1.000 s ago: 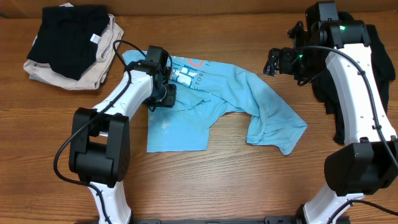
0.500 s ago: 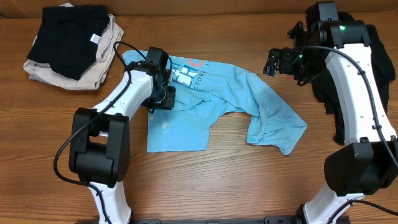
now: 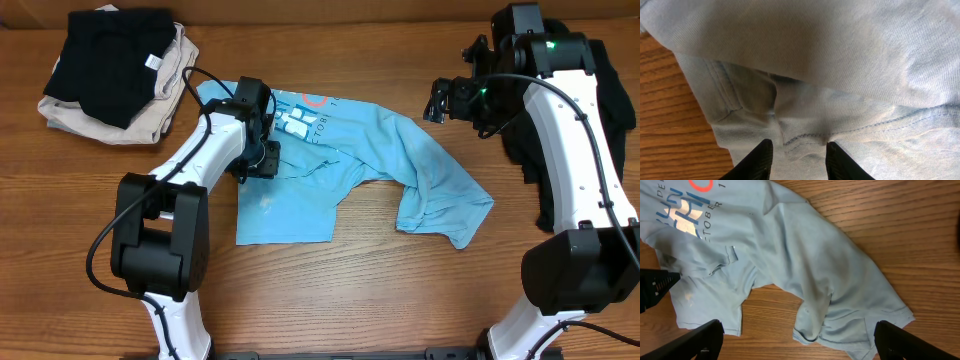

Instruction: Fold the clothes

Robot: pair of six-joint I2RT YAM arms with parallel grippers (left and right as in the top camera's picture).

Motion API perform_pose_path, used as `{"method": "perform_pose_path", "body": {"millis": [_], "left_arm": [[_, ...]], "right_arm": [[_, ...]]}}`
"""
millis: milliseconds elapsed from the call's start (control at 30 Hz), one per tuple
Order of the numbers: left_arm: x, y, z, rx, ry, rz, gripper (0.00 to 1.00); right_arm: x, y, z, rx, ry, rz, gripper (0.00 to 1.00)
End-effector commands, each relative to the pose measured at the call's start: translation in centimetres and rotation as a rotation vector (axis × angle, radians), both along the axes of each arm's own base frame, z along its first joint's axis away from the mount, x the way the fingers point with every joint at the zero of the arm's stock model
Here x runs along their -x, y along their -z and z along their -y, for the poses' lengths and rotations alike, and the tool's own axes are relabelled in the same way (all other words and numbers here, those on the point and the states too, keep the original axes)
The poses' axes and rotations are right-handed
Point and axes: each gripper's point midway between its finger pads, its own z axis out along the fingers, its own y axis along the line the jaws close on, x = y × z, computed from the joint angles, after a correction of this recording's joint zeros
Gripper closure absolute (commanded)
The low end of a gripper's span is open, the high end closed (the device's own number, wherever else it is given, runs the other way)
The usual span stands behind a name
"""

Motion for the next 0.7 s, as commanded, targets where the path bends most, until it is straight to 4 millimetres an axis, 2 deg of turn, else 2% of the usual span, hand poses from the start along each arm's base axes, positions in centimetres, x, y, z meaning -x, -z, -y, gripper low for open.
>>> {"method": "perform_pose_path", "body": {"millis": [0, 600, 667], "left_arm": [[-0.09, 0.07, -0.05, -0.008, -0.001, 0.001, 0.63], [0.36, 0.51, 0.42, 0.022, -0.001, -0.016, 0.71], [0.59, 0.71, 0.35, 0.020, -0.002, -0.022, 0.75]], "right_arm": [[0.08, 0.18, 0.25, 0.010, 0.004, -0.003, 0.00], [0.06, 0.18, 0.25, 0.010, 0.004, -0.002, 0.00], [0.05, 0.18, 0.25, 0.010, 0.004, -0.001, 0.00]]}}
